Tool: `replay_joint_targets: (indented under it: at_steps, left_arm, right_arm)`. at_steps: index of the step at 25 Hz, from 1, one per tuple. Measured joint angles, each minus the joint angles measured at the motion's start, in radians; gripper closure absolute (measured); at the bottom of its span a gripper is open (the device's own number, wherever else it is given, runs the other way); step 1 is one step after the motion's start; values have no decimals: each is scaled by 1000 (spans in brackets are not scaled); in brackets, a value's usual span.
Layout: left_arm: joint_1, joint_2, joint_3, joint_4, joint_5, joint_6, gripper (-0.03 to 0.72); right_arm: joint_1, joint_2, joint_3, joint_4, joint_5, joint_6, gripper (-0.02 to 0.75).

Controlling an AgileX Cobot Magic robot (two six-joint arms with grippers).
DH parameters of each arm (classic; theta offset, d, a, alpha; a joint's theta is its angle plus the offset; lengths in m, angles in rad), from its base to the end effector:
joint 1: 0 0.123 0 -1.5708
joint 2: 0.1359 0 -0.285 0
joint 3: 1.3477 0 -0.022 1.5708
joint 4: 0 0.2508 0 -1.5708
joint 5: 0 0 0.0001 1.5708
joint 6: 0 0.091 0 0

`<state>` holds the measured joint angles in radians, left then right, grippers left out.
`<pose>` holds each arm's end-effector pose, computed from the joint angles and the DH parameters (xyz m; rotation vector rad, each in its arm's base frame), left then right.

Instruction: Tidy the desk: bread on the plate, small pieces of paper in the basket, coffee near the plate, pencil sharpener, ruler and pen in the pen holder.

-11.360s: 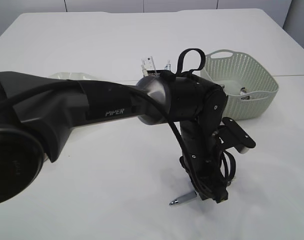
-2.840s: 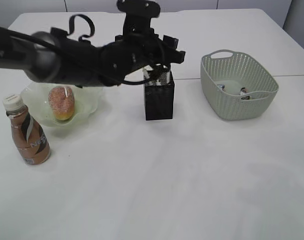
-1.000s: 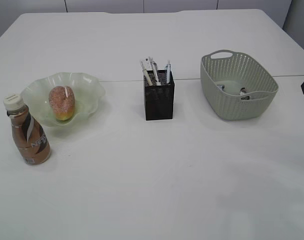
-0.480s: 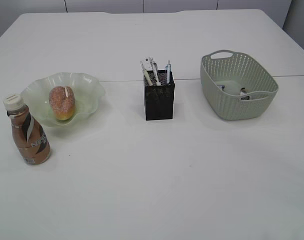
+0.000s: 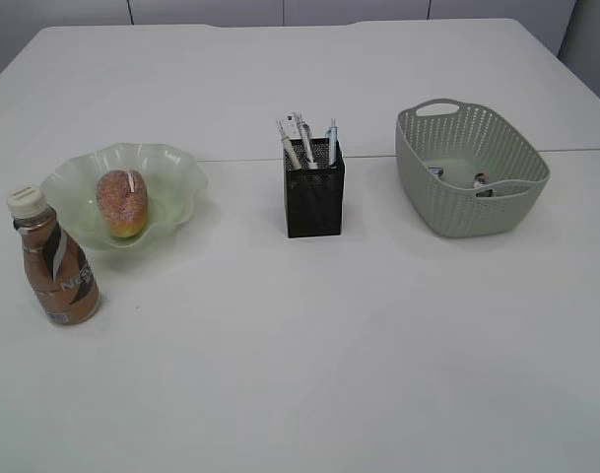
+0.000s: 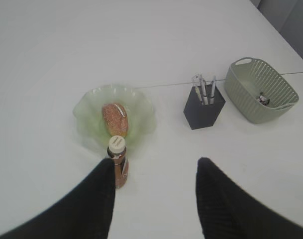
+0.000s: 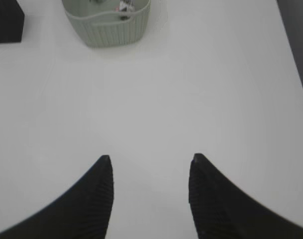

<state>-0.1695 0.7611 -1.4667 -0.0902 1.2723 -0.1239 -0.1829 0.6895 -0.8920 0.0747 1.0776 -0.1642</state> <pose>0.0607 -0.0183 0.4980 0.0735 2.0582 -0.2871 0.1042 -0.0132 0.3608 0.0317 2.3564 -0.0746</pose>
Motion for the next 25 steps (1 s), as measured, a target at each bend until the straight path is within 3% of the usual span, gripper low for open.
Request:
replay_joint_targets:
  at_steps: [5,9,15,20,25]
  left_arm:
    - [-2,-106,4,9,2,90,306]
    - [-2,-175,4,14,4,103,306]
    - [-2,-278,19,16,4,105,306]
    - [-2,-408,154,6,6,107,306]
    - [-2,-521,297,-63,6,163,321]
  right_arm:
    - [0,-122,0,-22,32,76,343]
    - [2,-133,0,12,99,86,343]
    - [4,-284,2,33,52,79,343]
    - [4,-499,2,-75,61,83,343]
    - [4,-670,11,-104,174,80,342]
